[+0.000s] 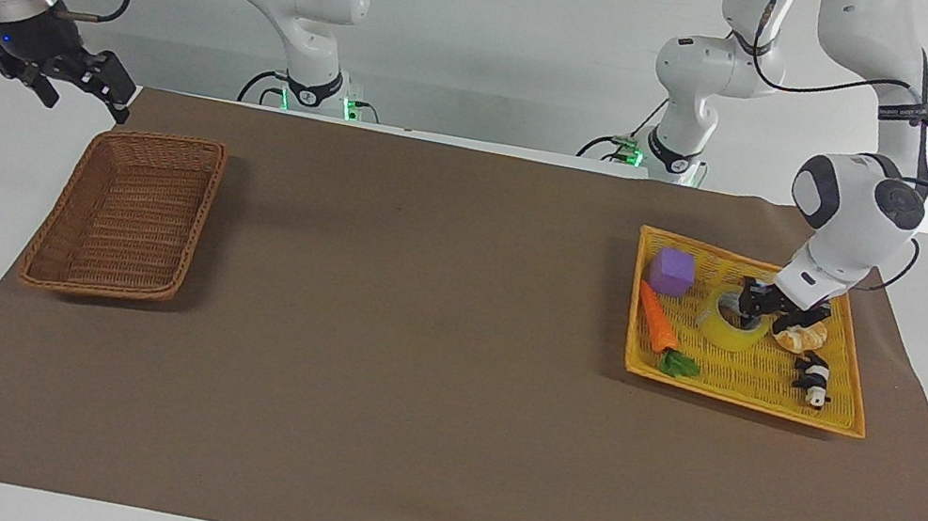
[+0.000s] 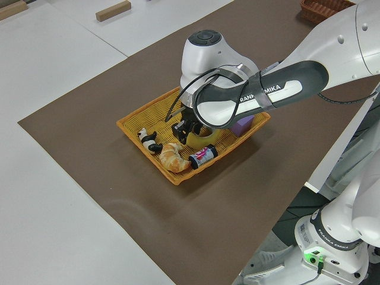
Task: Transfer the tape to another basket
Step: 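Grasp the yellow tape roll by its rim with the left gripper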
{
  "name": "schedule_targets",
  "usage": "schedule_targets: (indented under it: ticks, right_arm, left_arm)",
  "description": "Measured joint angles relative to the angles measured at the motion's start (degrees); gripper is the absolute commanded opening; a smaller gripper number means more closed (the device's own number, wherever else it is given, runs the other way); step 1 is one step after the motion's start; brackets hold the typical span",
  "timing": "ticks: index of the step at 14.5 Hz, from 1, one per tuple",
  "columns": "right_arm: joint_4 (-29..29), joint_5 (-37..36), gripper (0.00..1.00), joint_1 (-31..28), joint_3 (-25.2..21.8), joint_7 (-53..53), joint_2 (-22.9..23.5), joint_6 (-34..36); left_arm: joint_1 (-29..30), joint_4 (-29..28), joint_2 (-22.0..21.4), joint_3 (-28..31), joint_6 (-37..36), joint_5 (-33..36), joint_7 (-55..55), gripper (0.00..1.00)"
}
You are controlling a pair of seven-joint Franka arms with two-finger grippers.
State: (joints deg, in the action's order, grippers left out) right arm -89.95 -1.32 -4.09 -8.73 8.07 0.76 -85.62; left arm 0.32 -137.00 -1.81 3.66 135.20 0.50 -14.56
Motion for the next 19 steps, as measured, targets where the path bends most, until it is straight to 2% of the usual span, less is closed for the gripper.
schedule_targets:
  ticks: [3,5,18,19]
  right_arm:
    - [0.0,0.0,0.99,0.0,0.0,0.0,0.0,0.0]
    - [0.0,0.0,0.99,0.0,0.0,0.0,0.0,0.0]
    - [0.0,0.0,0.99,0.0,0.0,0.0,0.0,0.0]
    - [0.0,0.0,0.99,0.0,0.0,0.0,0.0,0.0]
  left_arm:
    - [0.0,0.0,0.0,0.0,0.0,0.0,0.0,0.61]
    - [0.0,0.0,0.0,0.0,0.1,0.0,0.0,0.56]
    - [0.0,-1.3,1.3,-0.1,0.0,0.0,0.0,0.56]
    - [0.0,-1.3,1.3,-0.1,0.0,0.0,0.0,0.46]
